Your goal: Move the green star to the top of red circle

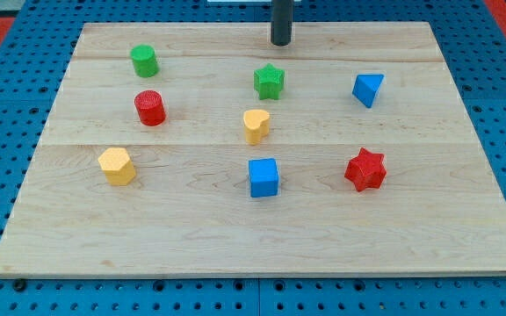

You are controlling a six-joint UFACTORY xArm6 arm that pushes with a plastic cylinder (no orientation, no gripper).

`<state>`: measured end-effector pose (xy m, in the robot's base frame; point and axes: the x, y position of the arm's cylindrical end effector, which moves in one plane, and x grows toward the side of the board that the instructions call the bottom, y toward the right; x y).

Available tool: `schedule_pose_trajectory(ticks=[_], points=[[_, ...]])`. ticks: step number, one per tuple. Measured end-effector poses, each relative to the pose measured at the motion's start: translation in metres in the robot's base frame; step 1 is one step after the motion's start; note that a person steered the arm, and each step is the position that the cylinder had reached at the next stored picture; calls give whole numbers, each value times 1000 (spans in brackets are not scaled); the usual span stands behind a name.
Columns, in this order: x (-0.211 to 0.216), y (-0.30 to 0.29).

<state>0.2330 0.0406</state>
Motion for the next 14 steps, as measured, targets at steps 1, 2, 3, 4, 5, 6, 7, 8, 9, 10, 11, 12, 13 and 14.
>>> schedule_pose_trajectory(ticks=[1,2,3,4,5,6,7,8,9,10,11,12,13,14], points=[[-1,0],[0,1],[2,7],[33,3],[72,7],[78,-1],[86,-10],[111,-6],[114,4],[114,13],[117,20],[140,16],[107,-20],[80,-31]])
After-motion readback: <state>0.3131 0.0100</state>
